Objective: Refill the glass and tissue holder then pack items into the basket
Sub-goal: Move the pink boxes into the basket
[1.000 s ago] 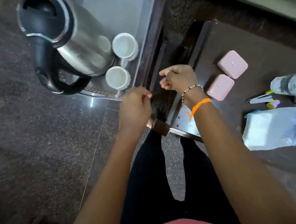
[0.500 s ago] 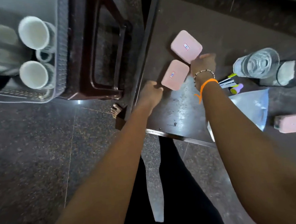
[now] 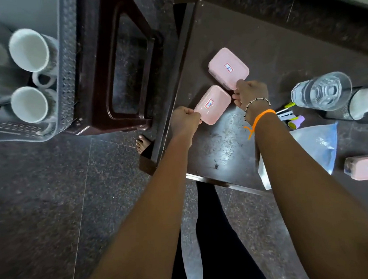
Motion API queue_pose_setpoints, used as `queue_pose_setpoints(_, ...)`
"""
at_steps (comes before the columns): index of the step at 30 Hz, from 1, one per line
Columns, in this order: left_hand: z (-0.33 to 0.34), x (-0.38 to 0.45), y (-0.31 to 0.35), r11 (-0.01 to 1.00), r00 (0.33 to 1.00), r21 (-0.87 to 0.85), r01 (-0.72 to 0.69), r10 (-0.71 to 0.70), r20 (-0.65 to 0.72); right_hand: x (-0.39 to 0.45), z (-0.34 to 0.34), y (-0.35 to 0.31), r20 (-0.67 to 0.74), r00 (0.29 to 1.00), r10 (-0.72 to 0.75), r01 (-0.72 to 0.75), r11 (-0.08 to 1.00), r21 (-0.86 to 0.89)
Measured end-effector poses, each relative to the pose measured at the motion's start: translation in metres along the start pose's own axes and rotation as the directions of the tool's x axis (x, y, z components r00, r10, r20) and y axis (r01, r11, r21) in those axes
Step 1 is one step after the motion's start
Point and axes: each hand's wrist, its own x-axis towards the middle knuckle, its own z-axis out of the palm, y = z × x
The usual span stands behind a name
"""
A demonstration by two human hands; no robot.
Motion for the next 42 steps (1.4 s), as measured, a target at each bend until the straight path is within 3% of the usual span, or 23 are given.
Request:
queue_pose_setpoints(6,-0.061,-0.019,0.008,0.984,0.998,-0.178,-0.017,0.006,-0.062,-0.037,0.011,-0.003,-0.013,0.996,-0.083,0.084,0.995,0.056)
queue_pose_setpoints(10,-0.12,-0.044,0.02,0.946,0.984,-0.284,-0.156,0.123,-0.132,-0.078,0.033,-0.024,0.062,0.973,-0.22,0.211,0.969,0.126)
queue_pose_setpoints(16,-0.22,-0.054,0.083,0.85,0.888,-0.331,-0.409,0.288,-0.359,-0.134,0.092,-0.078,0.15,0.91,-0.386,0.322,0.887,0.33)
queue_pose_setpoints(19,-0.257,-0.04,0.117,0.839,0.826,-0.26,-0.479,0.33,-0.457,-0.157,0.123,-0.107,0.205,0.847,-0.49,0.403,0.844,0.353)
queue_pose_setpoints(23,-0.272,-0.009,0.159,0.908,0.822,-0.024,-0.419,0.368,-0.434,-0.167,0.154,-0.133,0.159,0.796,-0.584,0.552,0.809,0.203)
queue_pose_setpoints(27,-0.271,0.013,0.174,0.949,0.874,0.107,-0.297,0.316,-0.37,-0.164,0.172,-0.157,0.094,0.742,-0.663,0.664,0.747,0.028)
queue_pose_setpoints(30,-0.272,0.016,0.179,0.966,0.921,0.142,-0.214,0.248,-0.3,-0.162,0.186,-0.179,0.123,0.69,-0.713,0.723,0.686,-0.081)
queue_pose_setpoints(36,-0.277,0.021,0.187,0.973,0.944,-0.039,-0.226,0.208,-0.257,-0.143,0.215,-0.213,0.256,0.639,-0.725,0.768,0.588,-0.254)
queue_pose_setpoints(39,-0.279,0.024,0.184,0.954,0.932,0.045,-0.297,0.299,-0.204,-0.135,0.231,-0.216,0.376,0.603,-0.704,0.796,0.495,-0.349)
queue_pose_setpoints(42,-0.279,0.026,0.174,0.921,0.921,0.157,-0.355,0.374,-0.107,-0.13,0.239,-0.209,0.341,0.618,-0.709,0.775,0.474,-0.419)
